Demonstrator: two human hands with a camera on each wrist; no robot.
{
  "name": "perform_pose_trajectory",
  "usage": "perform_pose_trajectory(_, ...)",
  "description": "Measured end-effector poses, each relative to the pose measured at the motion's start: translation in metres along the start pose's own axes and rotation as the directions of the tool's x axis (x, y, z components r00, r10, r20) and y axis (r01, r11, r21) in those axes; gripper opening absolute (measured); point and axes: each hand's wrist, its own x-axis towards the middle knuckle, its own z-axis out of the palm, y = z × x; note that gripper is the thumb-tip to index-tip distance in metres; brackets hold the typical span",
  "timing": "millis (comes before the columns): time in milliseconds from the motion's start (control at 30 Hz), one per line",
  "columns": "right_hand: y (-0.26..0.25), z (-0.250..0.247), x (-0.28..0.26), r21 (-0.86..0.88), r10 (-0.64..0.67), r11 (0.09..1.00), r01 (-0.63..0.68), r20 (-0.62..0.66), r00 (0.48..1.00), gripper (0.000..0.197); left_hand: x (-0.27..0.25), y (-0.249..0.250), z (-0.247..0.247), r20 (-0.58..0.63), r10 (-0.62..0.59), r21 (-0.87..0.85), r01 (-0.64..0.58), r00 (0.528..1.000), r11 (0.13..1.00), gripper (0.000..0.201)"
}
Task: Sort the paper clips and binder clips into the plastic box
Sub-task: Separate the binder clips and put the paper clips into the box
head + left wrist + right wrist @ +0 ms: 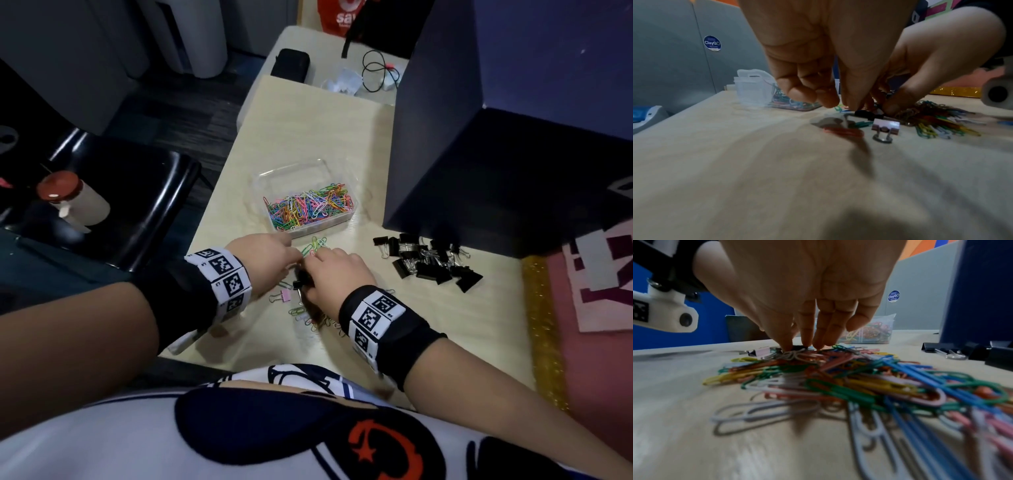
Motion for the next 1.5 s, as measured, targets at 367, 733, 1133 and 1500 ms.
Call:
perform_pose_trajectory(367,0.005,0.003,-0.004,0.063,0.116,0.991,-0.115,-0.013,0.993,0.045,-0.006,0.006,0.002,0.186,0.029,0.096,-0.048,0.982,0.994,0.027)
perform_pose_trajectory(733,0.012,0.002,-0.007,0.176,0.139,0.976,-0.128,-0.050,0.989,0.035,-0.003,0.014,0.003,-0.004,0.050,0.019,-0.050,0.999,0.999,0.031)
perform_pose_trajectory(1133,0.082,-0.007,-0.041,0.656,0.722,0.601,-0.457,-0.200,0.662,0.032,0.047,0.055,-0.044,-0.256,0.100,-0.265,-0.170,0.962,0.949,0.037)
perform_pose_trajectory(1500,0.054,0.010,-0.032,0.469,0.417,0.824,-0.317,-0.124,0.900,0.016,0.034,0.020,-0.012,0.178,0.045,0.191,-0.080,0.983,0.978,0.022)
